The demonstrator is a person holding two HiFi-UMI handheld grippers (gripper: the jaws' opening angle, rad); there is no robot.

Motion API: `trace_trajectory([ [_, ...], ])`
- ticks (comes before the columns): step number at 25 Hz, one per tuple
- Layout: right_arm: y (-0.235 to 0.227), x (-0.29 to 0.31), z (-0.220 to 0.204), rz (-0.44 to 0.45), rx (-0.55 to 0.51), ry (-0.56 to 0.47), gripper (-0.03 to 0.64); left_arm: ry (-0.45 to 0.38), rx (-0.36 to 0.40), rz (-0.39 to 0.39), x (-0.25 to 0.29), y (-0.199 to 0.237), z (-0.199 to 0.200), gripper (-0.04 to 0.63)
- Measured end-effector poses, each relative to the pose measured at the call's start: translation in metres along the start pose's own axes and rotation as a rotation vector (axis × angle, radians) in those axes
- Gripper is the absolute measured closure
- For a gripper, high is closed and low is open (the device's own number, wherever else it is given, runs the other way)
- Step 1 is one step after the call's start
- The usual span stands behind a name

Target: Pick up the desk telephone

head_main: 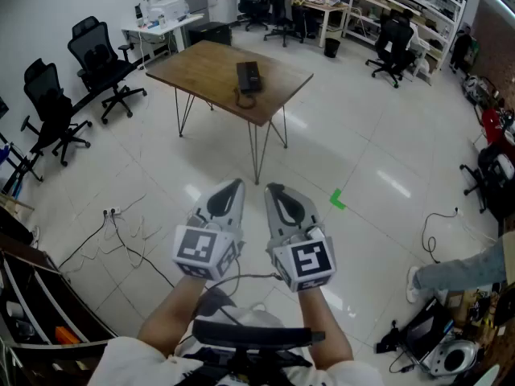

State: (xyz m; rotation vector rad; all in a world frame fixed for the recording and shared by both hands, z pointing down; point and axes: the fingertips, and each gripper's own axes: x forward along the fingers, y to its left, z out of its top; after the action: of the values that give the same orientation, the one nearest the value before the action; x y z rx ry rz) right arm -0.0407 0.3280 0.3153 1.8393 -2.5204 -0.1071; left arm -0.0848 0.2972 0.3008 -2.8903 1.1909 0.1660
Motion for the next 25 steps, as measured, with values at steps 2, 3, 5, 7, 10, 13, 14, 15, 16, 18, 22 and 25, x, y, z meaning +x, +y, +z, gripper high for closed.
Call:
trace_trajectory([
  [2, -0.005, -0.003, -0.002, -0.009, -0.001, 0.004, 0.614, 0.004, 0.001, 0.011, -0.002, 0.000, -0.001, 0.592],
  [3, -0.008, -0.004, -0.003, -0.011, 0.001, 0.004, 0.614, 0.004, -0.001, 0.019, -0.004, 0.002, -0.002, 0.592],
  [5, -0.011, -0.003, -0.003, -0.010, 0.003, 0.002, 0.614, 0.004, -0.010, 0.038, -0.005, 0.007, -0.003, 0.592],
  [7, -0.013, 0.000, -0.003, -0.001, -0.004, 0.007, 0.614, 0.002, -0.017, 0.055, -0.004, 0.014, -0.004, 0.592],
  [10, -0.018, 0.008, -0.009, 0.004, -0.010, 0.017, 0.614, 0.004, -0.024, 0.067, 0.005, 0.021, -0.008, 0.592],
  [13, -0.028, 0.020, -0.015, -0.005, -0.009, 0.026, 0.614, 0.006, -0.022, 0.060, 0.021, 0.025, -0.013, 0.592],
  [14, -0.031, 0.024, -0.016, -0.005, -0.007, 0.028, 0.614, 0.005, -0.019, 0.057, 0.026, 0.027, -0.013, 0.592],
  [15, -0.034, 0.029, -0.016, -0.005, -0.004, 0.029, 0.614, 0.004, -0.018, 0.053, 0.032, 0.029, -0.014, 0.592],
  [16, -0.037, 0.034, -0.018, -0.006, -0.001, 0.031, 0.614, 0.003, -0.021, 0.050, 0.038, 0.031, -0.014, 0.592],
  [18, -0.045, 0.043, -0.022, -0.006, -0.003, 0.036, 0.614, 0.005, -0.035, 0.043, 0.052, 0.036, -0.017, 0.592],
  [22, -0.062, 0.071, -0.033, -0.023, -0.002, 0.059, 0.614, 0.016, -0.045, 0.026, 0.081, 0.051, -0.029, 0.592],
  [25, -0.075, 0.096, -0.039, -0.033, 0.003, 0.071, 0.614, 0.033, -0.050, 0.016, 0.105, 0.065, -0.039, 0.592],
])
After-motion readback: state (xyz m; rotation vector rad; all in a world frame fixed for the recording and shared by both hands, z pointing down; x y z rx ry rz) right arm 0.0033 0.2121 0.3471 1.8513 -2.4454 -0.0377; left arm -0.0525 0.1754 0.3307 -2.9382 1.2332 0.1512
